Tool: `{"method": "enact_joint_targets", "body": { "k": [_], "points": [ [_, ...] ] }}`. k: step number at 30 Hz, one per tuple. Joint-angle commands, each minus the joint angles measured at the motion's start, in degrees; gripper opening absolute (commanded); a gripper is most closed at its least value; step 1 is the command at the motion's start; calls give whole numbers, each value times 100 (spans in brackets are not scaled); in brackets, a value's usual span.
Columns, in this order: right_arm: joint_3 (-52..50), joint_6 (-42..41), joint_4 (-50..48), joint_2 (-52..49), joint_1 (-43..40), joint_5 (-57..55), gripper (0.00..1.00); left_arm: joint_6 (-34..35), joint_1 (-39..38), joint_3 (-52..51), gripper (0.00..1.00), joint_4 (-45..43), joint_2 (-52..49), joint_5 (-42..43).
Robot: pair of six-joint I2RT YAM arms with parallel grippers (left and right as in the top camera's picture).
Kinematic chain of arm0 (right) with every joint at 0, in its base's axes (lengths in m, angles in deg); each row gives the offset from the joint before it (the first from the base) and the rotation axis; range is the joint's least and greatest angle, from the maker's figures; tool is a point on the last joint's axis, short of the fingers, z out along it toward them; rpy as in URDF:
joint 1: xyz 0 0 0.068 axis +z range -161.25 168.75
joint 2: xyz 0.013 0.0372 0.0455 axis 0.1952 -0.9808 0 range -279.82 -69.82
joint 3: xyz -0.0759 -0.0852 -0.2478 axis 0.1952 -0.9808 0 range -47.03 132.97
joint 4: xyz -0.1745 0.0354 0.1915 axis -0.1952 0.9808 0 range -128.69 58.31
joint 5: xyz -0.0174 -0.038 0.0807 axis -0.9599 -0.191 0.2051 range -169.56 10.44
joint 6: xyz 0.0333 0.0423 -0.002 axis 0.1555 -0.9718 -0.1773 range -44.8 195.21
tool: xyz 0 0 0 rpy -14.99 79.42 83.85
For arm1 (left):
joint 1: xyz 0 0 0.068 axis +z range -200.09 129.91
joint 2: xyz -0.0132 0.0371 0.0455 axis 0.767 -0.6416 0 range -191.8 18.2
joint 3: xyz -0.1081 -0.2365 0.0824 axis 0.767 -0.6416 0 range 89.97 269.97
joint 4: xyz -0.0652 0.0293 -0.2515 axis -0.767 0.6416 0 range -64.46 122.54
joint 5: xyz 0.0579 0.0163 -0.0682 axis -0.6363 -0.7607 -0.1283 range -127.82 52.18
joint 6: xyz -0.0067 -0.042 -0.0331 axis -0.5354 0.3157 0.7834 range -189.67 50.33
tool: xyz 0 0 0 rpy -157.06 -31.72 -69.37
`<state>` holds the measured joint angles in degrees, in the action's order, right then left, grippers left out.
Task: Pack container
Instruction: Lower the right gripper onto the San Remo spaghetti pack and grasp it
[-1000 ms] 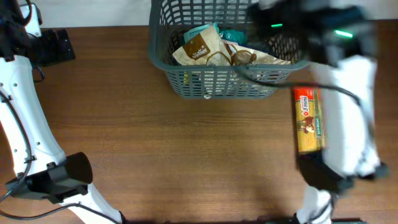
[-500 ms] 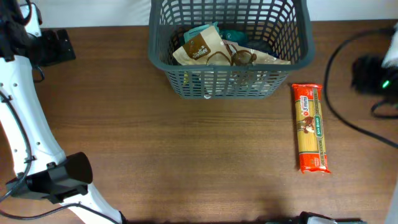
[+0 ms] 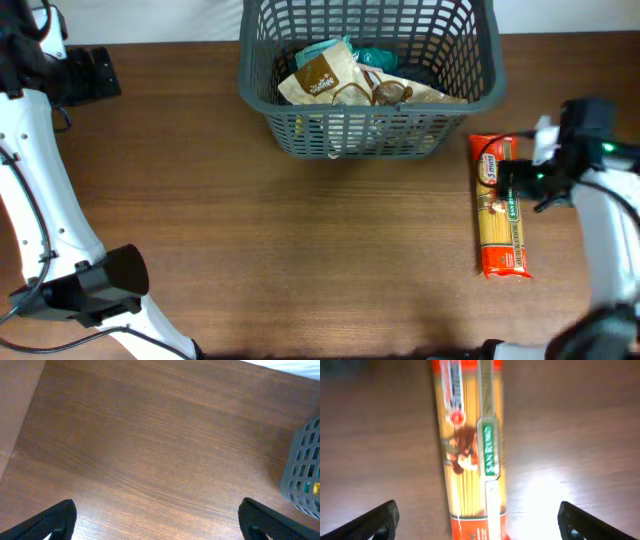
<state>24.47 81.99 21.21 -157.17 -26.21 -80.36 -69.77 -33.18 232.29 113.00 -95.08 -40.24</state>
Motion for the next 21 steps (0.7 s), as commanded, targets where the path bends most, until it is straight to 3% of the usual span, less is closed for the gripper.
{"method": "enact_joint_targets", "body": {
  "k": [1, 10, 21],
  "points": [
    [-138, 286, -85, -577, 33, 103, 99, 74, 20, -7, 99, 4, -24, -42],
    [-138, 479, -415, -1727, 35, 275, 99, 74, 20, -7, 99, 4, -24, -42],
    [-236, -13, -946, -2017, 37, 531, 96, 74, 20, -7, 99, 4, -24, -42]
  ]
}}
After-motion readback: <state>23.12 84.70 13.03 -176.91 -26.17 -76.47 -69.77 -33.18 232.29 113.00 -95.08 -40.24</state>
